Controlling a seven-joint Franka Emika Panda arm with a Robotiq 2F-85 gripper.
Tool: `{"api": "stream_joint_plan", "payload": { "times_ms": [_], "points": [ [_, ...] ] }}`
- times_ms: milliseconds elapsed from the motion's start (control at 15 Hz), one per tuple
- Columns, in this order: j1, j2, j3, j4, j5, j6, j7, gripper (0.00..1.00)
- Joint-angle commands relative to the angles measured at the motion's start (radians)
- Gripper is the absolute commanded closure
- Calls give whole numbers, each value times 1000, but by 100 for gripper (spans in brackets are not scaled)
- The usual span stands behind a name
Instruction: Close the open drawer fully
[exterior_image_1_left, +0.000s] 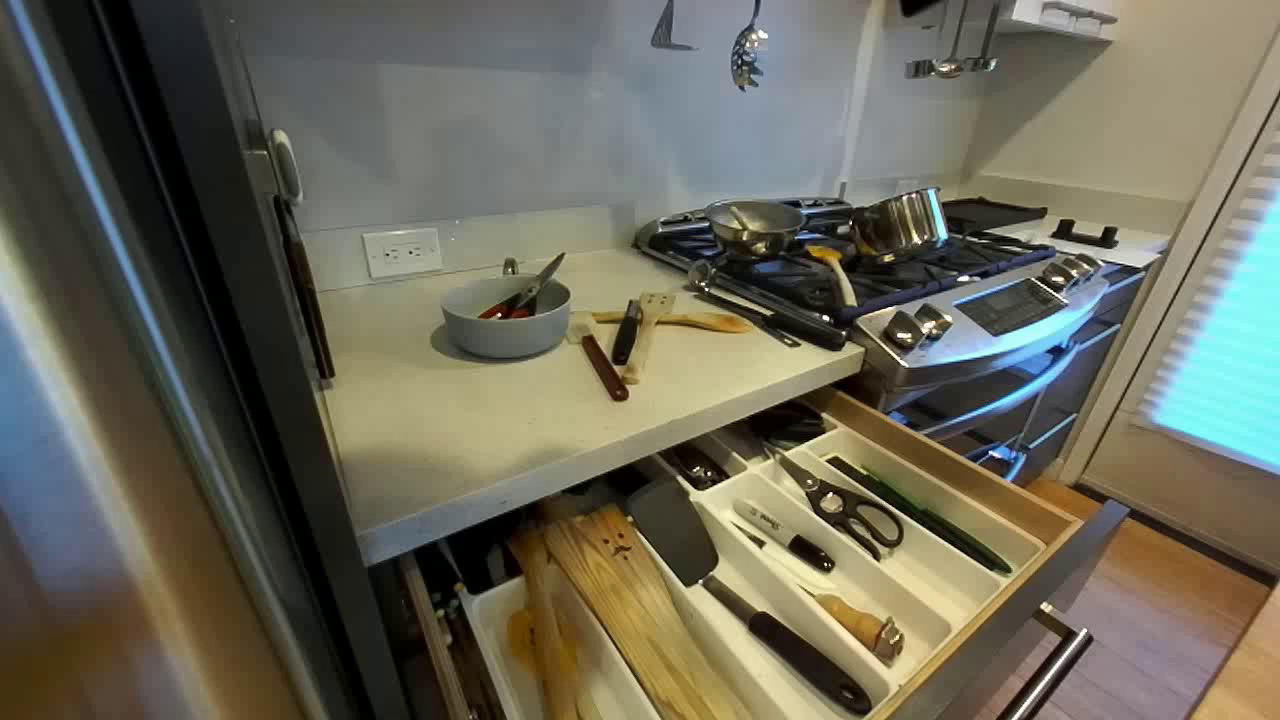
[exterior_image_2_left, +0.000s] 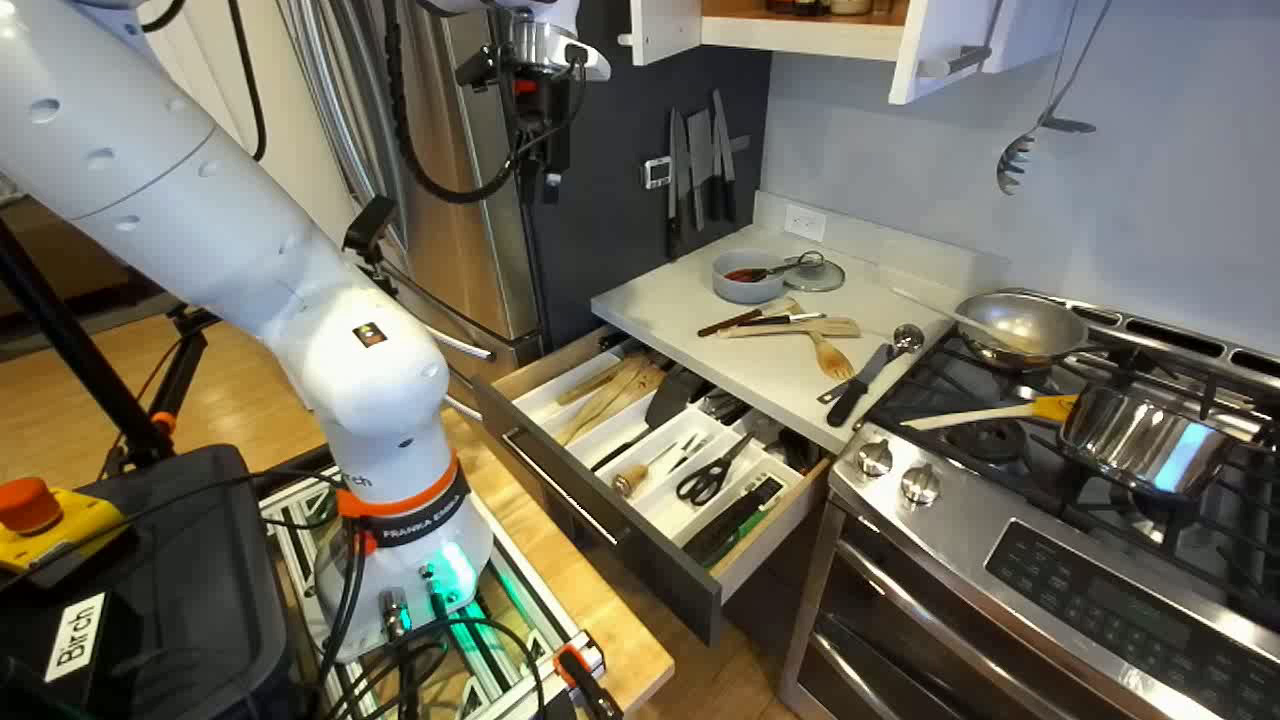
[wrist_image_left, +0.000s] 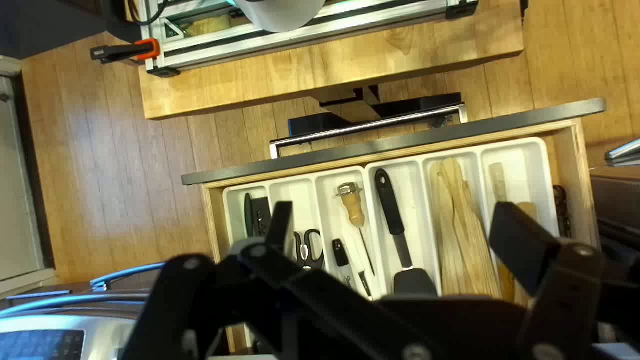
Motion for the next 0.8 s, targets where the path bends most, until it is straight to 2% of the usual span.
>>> {"api": "stream_joint_plan", "payload": {
  "times_ms": [0, 133, 267, 733],
  "points": [
    [27, 5, -22, 1, -7, -1, 9, 0],
    [27, 1, -25, -6, -2, 7, 8, 0],
    [42, -32, -41, -59, 7, 62, -42, 0],
    [162, -215, -148, -466, 113, 450, -423, 0]
  ]
}}
